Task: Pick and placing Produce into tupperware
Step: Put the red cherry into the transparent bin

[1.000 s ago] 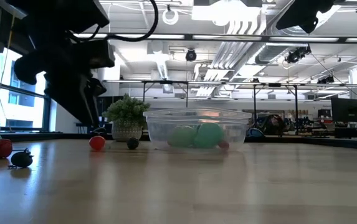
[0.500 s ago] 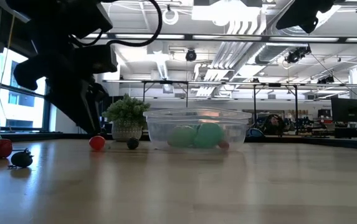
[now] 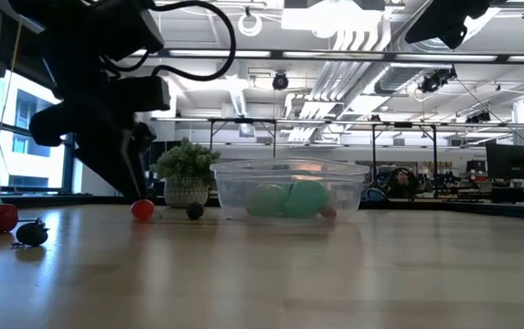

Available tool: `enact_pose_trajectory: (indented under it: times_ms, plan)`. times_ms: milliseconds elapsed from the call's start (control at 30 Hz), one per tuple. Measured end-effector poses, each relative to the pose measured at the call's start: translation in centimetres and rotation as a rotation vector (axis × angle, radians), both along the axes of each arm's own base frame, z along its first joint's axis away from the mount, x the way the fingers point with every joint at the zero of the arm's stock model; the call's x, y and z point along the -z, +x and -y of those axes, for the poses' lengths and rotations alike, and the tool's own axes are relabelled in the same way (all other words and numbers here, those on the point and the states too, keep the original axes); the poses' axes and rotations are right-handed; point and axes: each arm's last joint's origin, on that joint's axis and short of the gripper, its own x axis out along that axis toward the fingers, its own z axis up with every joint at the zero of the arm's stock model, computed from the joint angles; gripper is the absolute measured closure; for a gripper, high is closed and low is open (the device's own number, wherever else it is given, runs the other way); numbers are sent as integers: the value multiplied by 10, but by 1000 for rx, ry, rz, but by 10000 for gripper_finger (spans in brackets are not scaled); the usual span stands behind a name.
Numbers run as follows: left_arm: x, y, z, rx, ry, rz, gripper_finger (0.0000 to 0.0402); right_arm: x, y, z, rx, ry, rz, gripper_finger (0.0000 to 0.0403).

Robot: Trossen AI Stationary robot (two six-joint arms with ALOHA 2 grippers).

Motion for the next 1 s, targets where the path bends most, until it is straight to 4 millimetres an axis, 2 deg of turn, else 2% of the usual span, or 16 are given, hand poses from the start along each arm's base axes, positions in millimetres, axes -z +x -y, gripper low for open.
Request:
enact_pose_trajectory:
  times_ms: [267,467,667,1000]
  plan:
    - [0,-1,-9,-26,1,-5,264,0,0,0,0,0,0,378]
    - [0,-1,-22,-53,-53,-4,213,0,0,0,0,0,0,378]
    - [0,-1,-22,-16,-55,-5,175,0,0,0,0,0,0,378]
    - [11,3,-21,-1,-81,-38,163,0,0,0,0,0,1,378]
